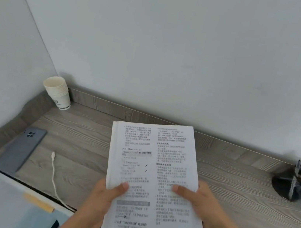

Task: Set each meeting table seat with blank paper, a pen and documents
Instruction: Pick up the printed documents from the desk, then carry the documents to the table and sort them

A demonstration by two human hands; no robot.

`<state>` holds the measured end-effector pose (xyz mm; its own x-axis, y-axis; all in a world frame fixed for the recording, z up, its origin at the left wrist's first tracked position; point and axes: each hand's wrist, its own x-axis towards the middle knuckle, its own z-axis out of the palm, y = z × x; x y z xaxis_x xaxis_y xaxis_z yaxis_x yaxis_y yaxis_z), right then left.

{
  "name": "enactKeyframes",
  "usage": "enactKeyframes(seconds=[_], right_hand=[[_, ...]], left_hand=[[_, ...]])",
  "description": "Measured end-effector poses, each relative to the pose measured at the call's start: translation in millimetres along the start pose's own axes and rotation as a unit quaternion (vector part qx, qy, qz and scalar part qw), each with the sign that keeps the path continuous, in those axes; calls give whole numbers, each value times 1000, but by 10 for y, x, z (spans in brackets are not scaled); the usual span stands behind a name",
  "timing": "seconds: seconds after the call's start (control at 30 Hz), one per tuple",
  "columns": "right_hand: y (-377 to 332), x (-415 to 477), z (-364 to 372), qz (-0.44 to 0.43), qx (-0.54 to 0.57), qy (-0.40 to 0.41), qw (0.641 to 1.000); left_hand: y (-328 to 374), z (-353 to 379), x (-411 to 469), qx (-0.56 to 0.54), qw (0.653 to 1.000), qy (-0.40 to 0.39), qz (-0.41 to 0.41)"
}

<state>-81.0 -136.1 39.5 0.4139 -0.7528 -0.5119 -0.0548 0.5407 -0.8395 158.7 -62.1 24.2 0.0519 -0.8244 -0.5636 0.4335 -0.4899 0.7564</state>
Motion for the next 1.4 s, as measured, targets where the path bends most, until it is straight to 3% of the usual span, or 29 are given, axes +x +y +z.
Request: enactKeyframes(seconds=[0.13,0.27,0.4,0.53,0.73,1.03,1.13,1.3,1.4], right_hand=[[76,41,42,20,25,-8,999],[150,69,-25,53,1,-58,997],[214,40,-65,99,-56,-150,982],[350,-110,92,124,-87,-255,955],[697,-573,566,111,-152,-358,915],[1367,-1718,1095,124,-210,-521,818],[1740,-2305,1203,98,-230,-539,804],[2340,-3153,1303,62,-272,-578,767],[2604,-3579,1377,105,-304,-609,725]], left_hand=[[-77,82,-356,-7,992,96,77],[-306,234,-700,-63,981,170,62],[-686,382,-1152,-169,952,253,43],[-1127,584,-1712,-220,911,335,94],[-1759,862,-2599,-315,823,441,167],[-2966,1393,-3859,-449,707,497,227],[-3514,1581,-4292,-483,665,515,241],[-4327,1955,-4873,-538,557,568,278],[-4714,2234,-5158,-549,483,615,294]])
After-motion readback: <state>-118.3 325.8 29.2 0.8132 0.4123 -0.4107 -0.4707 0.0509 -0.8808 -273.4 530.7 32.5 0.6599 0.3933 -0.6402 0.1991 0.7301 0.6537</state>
